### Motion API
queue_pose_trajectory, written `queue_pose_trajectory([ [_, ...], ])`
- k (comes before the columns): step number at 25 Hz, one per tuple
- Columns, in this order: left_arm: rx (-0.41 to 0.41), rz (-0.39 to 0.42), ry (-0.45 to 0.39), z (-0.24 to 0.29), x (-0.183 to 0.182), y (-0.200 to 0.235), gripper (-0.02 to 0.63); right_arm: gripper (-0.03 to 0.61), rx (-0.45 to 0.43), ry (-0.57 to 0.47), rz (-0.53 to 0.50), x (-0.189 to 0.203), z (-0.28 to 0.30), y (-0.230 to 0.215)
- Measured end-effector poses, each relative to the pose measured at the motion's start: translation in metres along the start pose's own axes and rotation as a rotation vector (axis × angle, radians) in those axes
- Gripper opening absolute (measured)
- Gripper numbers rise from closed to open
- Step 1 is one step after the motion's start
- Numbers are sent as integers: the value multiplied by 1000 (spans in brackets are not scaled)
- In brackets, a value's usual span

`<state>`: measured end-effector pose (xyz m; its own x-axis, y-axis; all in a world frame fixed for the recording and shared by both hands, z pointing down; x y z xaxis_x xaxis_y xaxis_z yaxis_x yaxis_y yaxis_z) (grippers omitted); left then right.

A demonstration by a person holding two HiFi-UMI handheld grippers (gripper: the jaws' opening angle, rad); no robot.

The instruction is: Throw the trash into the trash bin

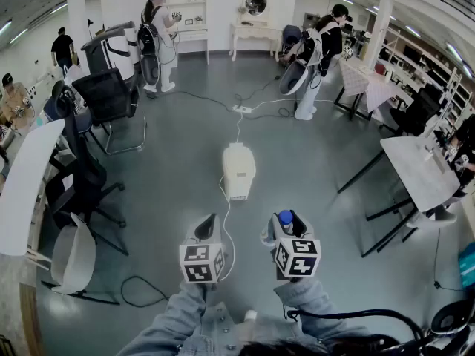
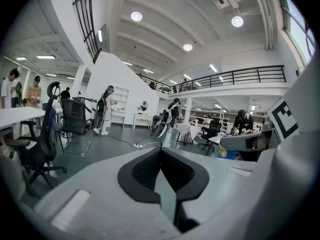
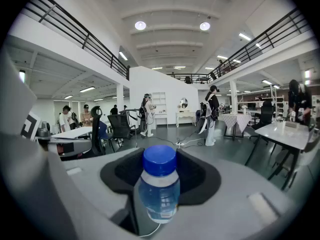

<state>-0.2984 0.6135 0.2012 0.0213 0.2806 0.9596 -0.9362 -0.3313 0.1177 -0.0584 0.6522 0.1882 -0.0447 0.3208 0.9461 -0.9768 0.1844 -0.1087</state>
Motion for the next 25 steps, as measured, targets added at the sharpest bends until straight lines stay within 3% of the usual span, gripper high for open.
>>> queue_pose_trajectory([
  [6,14,-7,3,-5,0,12,8,202,3,7,-3,1,-1,13],
  [10,20,-16,2,-8,3,26,8,202,-13,-24,53,3,1,25],
  [14,27,-33,4,-7,5,33,8,202,15,-14,30,6,-3,30],
  [25,38,-29,55,17,18,28,8,202,59,20,94,23,2,1],
])
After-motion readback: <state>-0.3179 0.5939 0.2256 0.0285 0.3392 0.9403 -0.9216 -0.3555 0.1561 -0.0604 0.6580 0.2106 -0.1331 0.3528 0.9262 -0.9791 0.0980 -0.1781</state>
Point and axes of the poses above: the fingertips, and each gripper's own axes: z forward along the fingers, y to its left, x out of its underside, the point moved 9 cm from there along -z, backward along the fingers, and after that the axes turned 8 degrees about -x, right-handed, at the moved point
